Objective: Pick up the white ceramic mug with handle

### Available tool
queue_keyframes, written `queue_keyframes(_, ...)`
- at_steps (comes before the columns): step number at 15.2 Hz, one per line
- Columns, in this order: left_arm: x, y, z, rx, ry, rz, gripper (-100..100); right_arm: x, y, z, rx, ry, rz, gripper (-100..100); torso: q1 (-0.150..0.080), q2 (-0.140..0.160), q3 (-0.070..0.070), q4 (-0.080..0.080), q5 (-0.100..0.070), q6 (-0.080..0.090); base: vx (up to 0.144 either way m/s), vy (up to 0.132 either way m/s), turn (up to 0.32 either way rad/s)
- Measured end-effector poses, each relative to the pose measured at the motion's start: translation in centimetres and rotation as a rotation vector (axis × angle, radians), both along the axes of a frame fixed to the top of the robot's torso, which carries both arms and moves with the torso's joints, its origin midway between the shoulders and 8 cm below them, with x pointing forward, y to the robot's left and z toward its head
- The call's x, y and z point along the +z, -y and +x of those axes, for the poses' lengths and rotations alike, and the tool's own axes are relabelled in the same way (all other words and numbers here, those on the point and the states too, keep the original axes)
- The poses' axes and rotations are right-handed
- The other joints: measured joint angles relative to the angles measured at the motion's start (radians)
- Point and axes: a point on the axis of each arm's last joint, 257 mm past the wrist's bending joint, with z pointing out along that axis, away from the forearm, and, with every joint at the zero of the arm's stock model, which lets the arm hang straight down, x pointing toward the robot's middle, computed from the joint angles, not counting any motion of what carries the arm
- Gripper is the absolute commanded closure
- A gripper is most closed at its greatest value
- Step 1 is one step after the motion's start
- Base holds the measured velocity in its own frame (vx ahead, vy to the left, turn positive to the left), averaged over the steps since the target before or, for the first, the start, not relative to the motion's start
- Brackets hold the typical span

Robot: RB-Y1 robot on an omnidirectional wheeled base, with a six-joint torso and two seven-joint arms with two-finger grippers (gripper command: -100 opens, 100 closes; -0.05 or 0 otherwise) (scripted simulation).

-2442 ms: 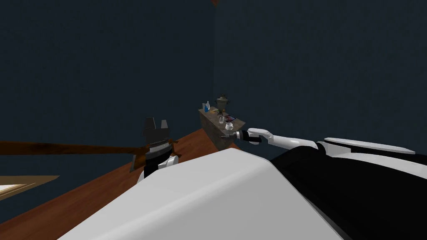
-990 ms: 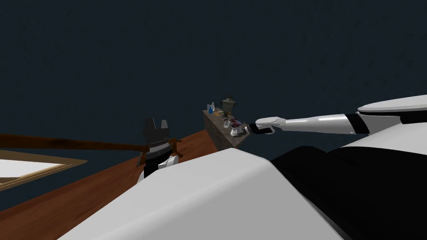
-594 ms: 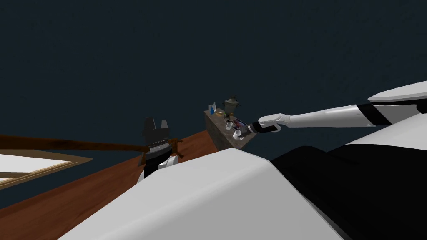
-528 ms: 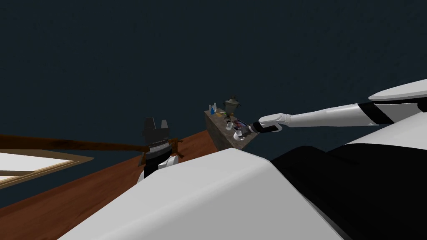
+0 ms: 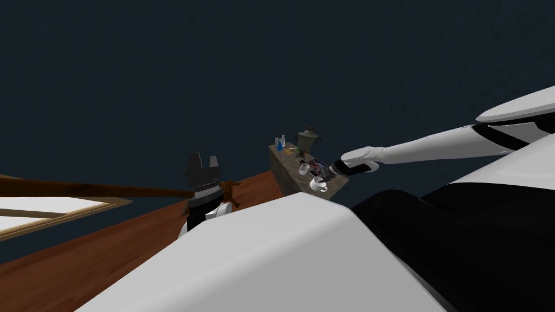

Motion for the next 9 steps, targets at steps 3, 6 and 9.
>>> queue_keyframes(3,0.0,0.0,0.0,0.000,0.000,0.000,0,-0.7,1.1,-2.1,-0.001,-0.043,-0.032,-100,0.001,0.001,0.001,0.000,0.000,0.000,0.110,0.003,0.090)
queue_keyframes(6,0.0,0.0,0.0,0.000,0.000,0.000,0,-2.1,2.7,-6.8,0.004,-0.139,-0.064,-100,0.000,-0.003,-0.002,-0.001,0.000,0.000,0.166,-0.004,0.157)
queue_keyframes(9,0.0,0.0,0.0,0.000,0.000,0.000,0,-3.3,2.7,-10.8,0.013,-0.223,-0.075,-100,0.001,0.000,0.000,0.000,0.000,0.000,0.105,-0.004,0.107)
